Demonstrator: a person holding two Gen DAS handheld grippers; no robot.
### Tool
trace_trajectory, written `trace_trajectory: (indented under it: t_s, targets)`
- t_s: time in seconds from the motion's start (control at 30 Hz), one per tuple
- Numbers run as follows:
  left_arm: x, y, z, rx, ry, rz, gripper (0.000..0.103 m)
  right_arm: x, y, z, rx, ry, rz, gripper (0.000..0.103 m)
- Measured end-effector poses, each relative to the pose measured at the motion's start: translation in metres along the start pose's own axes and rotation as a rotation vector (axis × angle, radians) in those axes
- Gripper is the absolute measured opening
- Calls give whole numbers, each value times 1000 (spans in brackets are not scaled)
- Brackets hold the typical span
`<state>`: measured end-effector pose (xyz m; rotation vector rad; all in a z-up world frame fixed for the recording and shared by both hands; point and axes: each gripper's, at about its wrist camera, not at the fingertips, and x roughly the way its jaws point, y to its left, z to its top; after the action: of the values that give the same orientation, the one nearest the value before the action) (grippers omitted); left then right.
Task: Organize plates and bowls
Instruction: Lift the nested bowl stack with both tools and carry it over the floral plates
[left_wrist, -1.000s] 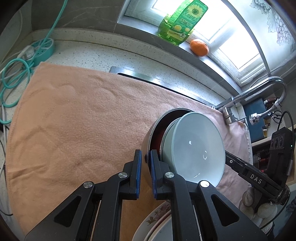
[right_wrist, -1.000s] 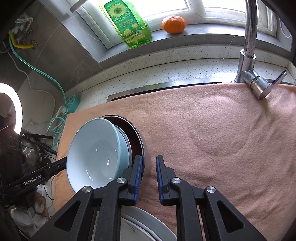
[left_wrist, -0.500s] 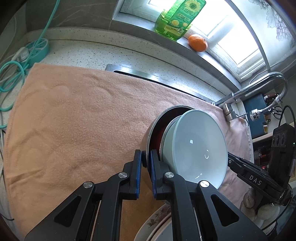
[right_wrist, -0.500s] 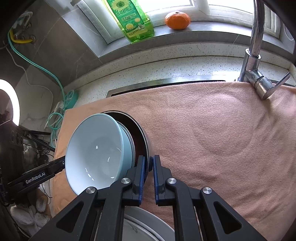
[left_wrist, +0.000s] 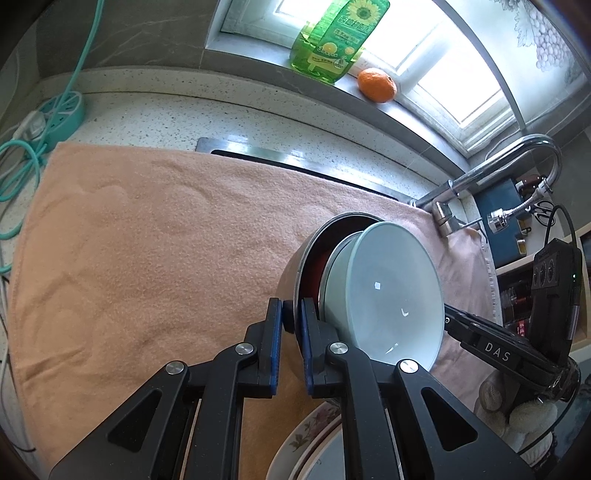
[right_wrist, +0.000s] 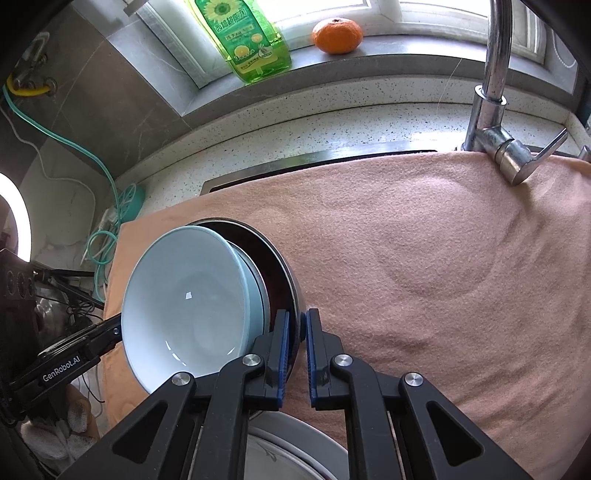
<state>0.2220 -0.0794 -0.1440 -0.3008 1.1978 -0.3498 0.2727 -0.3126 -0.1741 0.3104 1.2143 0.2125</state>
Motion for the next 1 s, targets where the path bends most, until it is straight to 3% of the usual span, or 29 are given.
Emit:
trace_trajectory:
  t_s: [0.27,0.6,1.0]
  targets:
    - [-11,-2,-3,-3,-33,43,8,-9,7,-2,15,-20,16,8]
    - [-35,-14,-10,-24,-76,39,8,-39,18,2,-30,-58,39,8]
    - [-59,-33,-36,-31,-106,46,8,-73,17,-15,-67,-84,62,8]
